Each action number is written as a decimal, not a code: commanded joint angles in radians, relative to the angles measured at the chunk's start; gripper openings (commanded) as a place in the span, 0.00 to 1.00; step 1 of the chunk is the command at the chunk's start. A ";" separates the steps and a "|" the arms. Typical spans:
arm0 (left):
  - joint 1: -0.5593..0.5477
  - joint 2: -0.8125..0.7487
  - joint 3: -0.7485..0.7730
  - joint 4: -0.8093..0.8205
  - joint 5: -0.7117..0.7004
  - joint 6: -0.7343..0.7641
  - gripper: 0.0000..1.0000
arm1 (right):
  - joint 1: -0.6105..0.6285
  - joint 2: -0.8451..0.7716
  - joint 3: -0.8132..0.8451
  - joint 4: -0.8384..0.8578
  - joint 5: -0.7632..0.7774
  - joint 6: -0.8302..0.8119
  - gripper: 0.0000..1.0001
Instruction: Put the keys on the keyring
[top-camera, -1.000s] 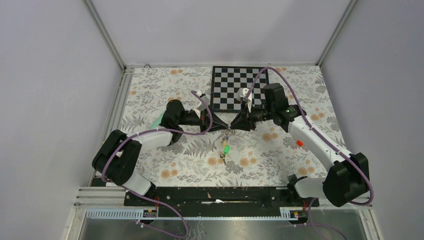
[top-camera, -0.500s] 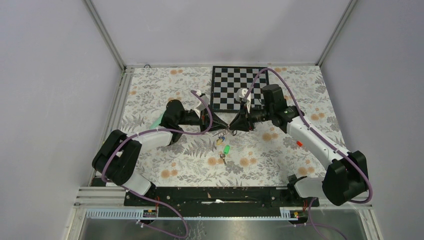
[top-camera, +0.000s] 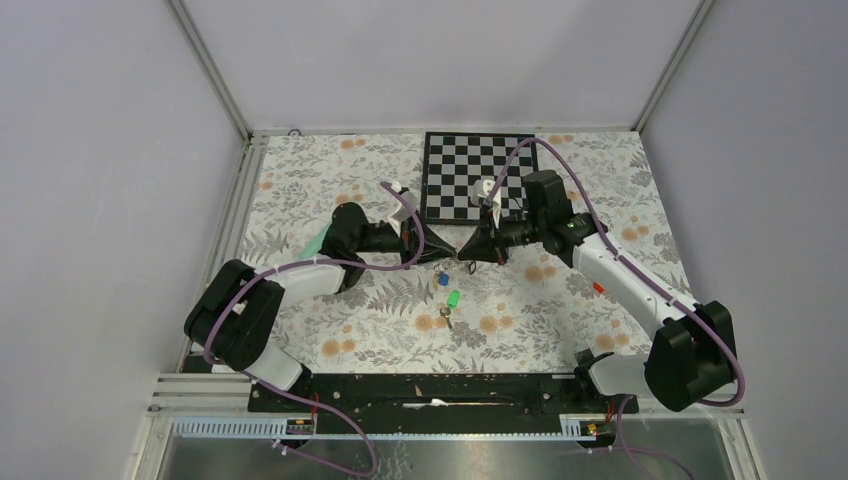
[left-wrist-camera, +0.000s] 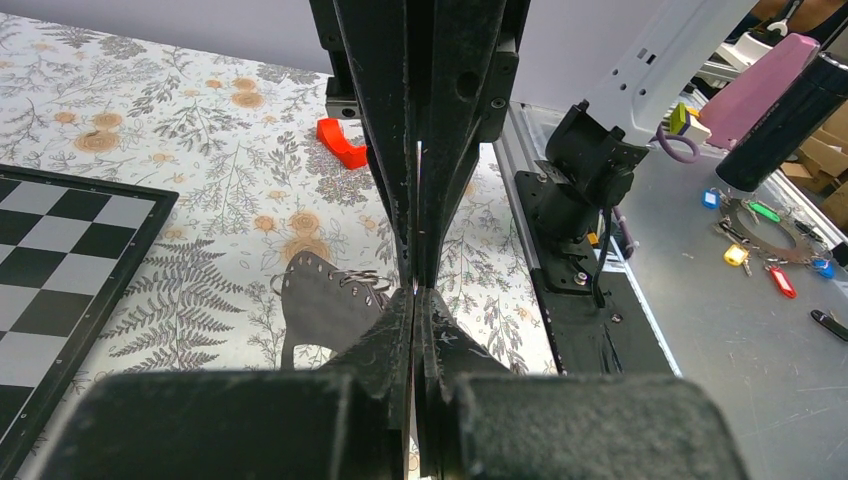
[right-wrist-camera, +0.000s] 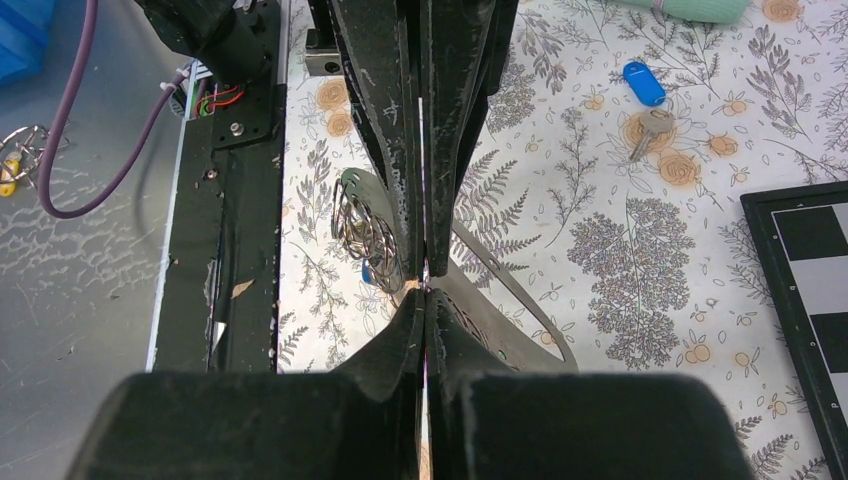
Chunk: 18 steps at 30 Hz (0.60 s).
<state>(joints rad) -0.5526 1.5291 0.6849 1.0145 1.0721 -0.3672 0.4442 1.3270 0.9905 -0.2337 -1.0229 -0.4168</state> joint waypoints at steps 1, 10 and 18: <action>-0.007 -0.004 0.005 0.073 -0.007 0.008 0.00 | 0.008 -0.015 0.037 -0.048 0.005 -0.057 0.00; -0.007 -0.015 0.082 -0.216 0.014 0.215 0.06 | 0.028 0.021 0.217 -0.376 0.177 -0.215 0.00; -0.012 0.000 0.210 -0.455 0.021 0.353 0.22 | 0.090 0.056 0.249 -0.462 0.262 -0.212 0.00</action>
<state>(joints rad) -0.5655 1.5288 0.8154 0.6750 1.0767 -0.1234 0.4995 1.3735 1.2037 -0.6209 -0.7982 -0.6094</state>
